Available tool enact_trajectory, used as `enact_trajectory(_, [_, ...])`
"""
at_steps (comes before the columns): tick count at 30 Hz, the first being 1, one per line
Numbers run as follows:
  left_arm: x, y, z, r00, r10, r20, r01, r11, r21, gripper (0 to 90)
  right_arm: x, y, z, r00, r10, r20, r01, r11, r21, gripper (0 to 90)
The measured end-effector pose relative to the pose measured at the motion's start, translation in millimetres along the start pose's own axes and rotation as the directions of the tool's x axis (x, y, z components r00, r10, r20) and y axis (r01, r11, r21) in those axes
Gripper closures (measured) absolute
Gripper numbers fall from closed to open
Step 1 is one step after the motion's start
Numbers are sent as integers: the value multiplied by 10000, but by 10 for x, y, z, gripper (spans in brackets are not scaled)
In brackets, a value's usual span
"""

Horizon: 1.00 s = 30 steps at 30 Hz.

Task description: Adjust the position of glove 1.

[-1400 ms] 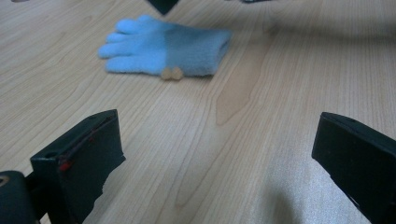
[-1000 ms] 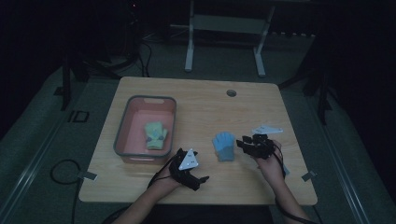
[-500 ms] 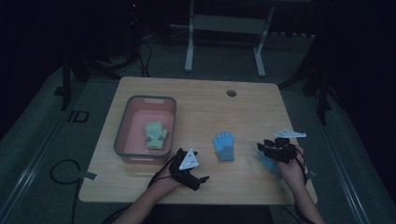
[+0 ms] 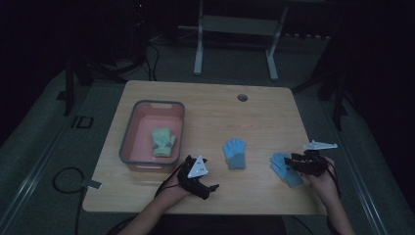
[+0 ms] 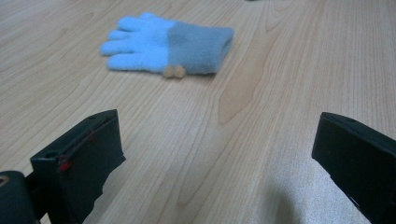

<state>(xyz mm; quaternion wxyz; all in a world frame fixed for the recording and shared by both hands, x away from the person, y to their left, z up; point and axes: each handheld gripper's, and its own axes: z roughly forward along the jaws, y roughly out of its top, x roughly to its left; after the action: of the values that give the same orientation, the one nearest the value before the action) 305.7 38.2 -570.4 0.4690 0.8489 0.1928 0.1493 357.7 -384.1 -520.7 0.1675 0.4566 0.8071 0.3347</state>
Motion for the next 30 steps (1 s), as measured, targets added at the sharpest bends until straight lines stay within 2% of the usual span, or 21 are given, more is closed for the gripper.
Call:
enact_trajectory(3, [1, 1, 3, 10000, 4, -11, -4, 10000, -6, 21, -15, -55, 2, 9998, -192, 19, 192, 9997, 169, 547])
enact_trajectory(8, [0, 0, -1, 10000, 34, -4, -34, 10000, -16, 21, 29, -144, 41, 9975, -468, -536, 486, 9983, 330, 547])
enact_trajectory(10, [1, -1, -1, 10000, 16, -1, -16, 10000, -30, 21, 56, -188, 86, 9961, -674, -569, 706, 9958, 578, 541])
enact_trajectory(12, [1, -1, -2, 10000, 30, -16, -30, 10000, -29, 21, 70, -222, 107, 9947, -860, -563, 887, 9949, 478, 551])
enact_trajectory(16, [-1, -1, -2, 10000, 44, -18, -44, 10000, -23, 21, 64, -243, 105, 9950, -887, -459, 904, 9952, 362, 591])
enact_trajectory(18, [1, -1, -3, 10000, 28, -12, -28, 10000, -33, 21, 59, -271, 111, 9957, -854, -370, 859, 9962, 120, 616])
enact_trajectory(21, [4, -2, -3, 10000, 0, -1, 0, 10000, -47, 21, 56, -283, 109, 9966, -766, -291, 767, 9970, 35, 661])
enact_trajectory(22, [2, -1, -3, 10000, 27, -10, -27, 10000, -31, 21, 56, -282, 109, 9973, -712, -200, 713, 9975, 33, 706])
enact_trajectory(23, [0, -1, -2, 10000, 32, -14, -32, 10000, -29, 21, 65, -265, 107, 9986, -517, -72, 518, 9985, 176, 800])
enact_trajectory(28, [1, 0, -1, 10000, 24, -14, -24, 10000, -26, 21, 103, -227, 109, 9995, -226, 201, 220, 9993, 311, 835])
enact_trajectory(29, [1, -1, -3, 10000, 26, -17, -26, 10000, -32, 21, 122, -205, 83, 9991, 32, 434, -34, 10000, 60, 839])
enact_trajectory(30, [1, -2, -3, 10000, 25, -13, -25, 10000, -40, 21, 134, -189, 66, 9986, 97, 512, -95, 9999, -54, 840])
